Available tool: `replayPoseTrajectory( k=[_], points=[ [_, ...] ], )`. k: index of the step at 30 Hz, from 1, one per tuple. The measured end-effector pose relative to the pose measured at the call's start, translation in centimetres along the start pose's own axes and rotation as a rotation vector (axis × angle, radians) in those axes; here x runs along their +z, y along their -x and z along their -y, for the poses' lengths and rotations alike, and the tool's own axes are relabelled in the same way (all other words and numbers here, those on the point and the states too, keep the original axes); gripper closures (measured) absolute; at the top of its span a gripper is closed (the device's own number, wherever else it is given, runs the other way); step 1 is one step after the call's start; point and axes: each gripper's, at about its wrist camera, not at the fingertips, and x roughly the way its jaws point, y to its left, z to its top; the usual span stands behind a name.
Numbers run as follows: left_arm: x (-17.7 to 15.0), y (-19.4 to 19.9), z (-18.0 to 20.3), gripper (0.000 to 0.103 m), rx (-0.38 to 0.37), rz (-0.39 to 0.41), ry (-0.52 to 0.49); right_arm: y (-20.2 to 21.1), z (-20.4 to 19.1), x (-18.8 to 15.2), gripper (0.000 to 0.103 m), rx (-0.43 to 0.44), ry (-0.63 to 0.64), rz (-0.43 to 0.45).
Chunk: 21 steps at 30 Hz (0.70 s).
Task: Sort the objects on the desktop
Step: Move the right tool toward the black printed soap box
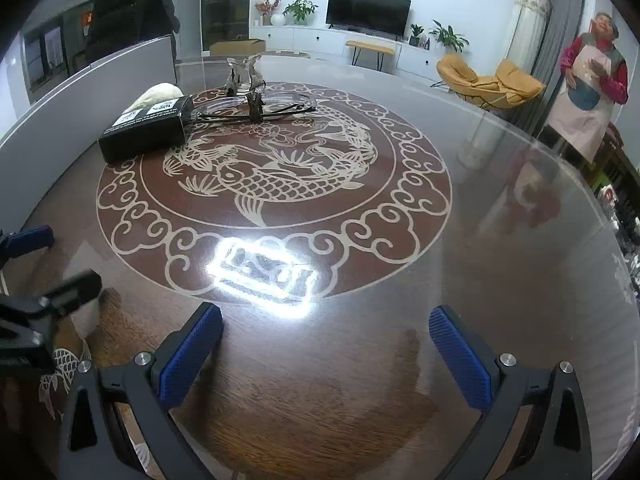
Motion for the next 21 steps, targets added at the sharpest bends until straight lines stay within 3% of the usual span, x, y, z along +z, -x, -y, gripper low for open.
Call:
replayPoseTrajectory(
  k=[8,16,19,21],
  points=[
    [-0.3,0.1,0.0,0.0,-0.004,0.001,0.003,-0.8,1.2,0.2,0.0,0.074,-0.063,-0.035],
    [-0.7,0.4,-0.7,0.0,0.0,0.004,0.017,-0.7,1.1,0.3,0.0,0.066,-0.067,-0.036],
    [-1.4,0.9,-2.8,0.0,0.071,0.002,0.109,-0.7,1.1,0.3,0.0,0.066,-0.067,-0.036],
    [-1.8,1.2,-4.1,0.0,0.079,0.016,0.172,-0.7,1.1,0.3,0.0,0.067,-0.068,-0.035]
  ],
)
